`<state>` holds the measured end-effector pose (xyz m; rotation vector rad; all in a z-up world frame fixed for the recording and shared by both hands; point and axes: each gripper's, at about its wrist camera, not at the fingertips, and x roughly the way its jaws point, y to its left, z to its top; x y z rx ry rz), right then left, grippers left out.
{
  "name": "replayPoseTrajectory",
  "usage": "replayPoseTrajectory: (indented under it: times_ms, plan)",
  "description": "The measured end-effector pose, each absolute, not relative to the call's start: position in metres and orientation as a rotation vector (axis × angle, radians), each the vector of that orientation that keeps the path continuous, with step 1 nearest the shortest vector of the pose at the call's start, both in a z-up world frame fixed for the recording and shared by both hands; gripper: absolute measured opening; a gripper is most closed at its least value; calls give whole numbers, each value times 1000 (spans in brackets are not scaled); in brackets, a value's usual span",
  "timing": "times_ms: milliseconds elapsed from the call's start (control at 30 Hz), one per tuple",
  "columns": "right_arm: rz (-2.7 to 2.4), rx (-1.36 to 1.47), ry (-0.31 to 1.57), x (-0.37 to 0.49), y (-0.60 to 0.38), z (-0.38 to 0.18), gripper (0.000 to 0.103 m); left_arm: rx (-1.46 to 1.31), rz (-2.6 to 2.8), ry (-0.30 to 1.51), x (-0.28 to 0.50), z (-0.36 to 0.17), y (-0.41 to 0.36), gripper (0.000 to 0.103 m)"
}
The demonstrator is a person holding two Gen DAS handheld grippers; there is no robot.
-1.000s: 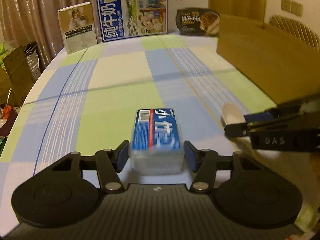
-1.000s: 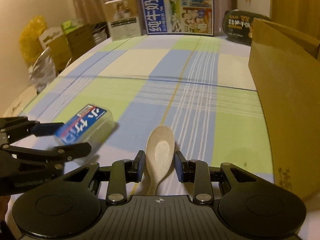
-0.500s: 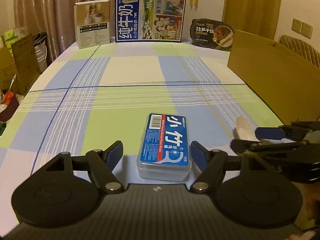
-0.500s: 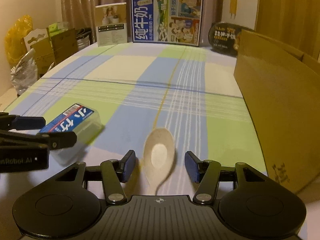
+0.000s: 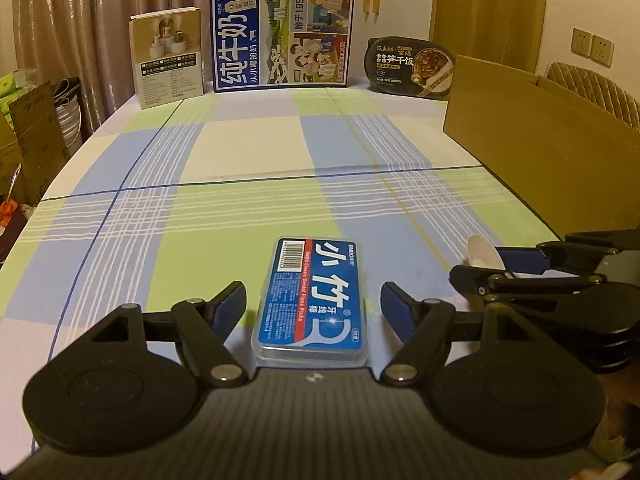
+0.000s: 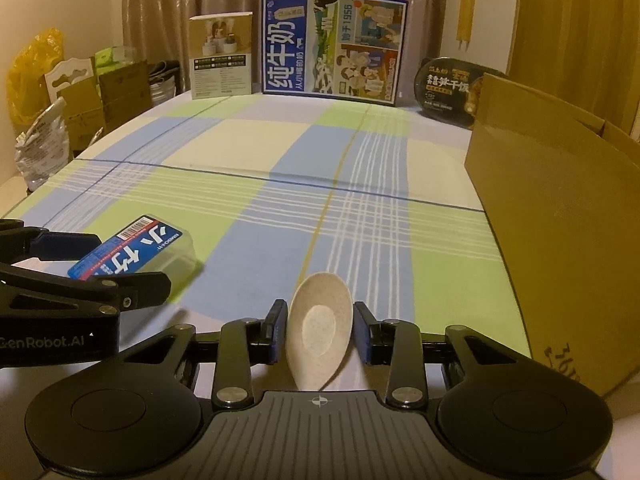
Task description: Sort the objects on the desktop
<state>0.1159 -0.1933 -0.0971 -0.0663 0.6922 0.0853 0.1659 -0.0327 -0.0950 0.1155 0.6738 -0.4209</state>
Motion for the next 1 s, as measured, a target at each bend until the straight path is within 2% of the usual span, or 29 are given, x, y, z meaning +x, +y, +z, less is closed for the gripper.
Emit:
replayPoseTrajectory:
  times_ms: [1000]
  plan:
    - [104,-16,671,103,-195,-99,31,94,-438,682,169,-97,-35,70]
